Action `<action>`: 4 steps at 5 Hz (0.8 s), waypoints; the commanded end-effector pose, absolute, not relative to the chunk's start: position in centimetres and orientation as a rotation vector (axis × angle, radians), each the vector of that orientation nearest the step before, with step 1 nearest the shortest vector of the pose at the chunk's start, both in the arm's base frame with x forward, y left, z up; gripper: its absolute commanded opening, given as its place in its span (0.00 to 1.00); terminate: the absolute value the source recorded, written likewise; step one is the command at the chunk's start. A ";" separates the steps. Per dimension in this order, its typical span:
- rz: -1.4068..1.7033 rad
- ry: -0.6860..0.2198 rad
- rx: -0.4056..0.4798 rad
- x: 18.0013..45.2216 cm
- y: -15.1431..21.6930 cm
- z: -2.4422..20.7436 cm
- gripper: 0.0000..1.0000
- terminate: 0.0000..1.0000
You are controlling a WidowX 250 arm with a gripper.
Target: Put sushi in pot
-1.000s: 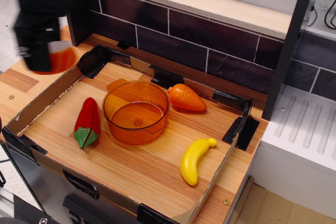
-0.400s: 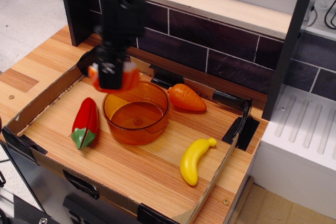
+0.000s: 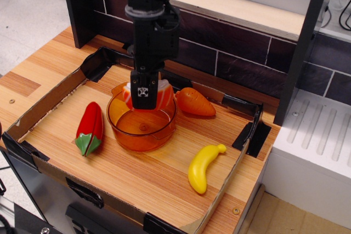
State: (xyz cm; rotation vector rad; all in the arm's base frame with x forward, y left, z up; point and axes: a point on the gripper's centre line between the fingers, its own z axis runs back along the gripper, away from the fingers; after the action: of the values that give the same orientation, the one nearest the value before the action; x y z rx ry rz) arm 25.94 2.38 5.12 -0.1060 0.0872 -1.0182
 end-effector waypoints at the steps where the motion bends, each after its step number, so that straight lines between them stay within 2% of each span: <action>1: -1.021 0.063 -0.066 27.4 3.1 3.9 0.00 0.00; 2: -1.018 0.055 -0.065 27.4 3.0 3.5 1.00 0.00; 3: -1.010 0.045 -0.074 27.2 3.0 3.8 1.00 0.00; 4: -1.009 0.016 -0.086 27.1 2.9 5.3 1.00 0.00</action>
State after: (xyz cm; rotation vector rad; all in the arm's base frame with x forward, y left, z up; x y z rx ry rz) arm 25.40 2.05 4.03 -0.1282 0.0618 -0.9988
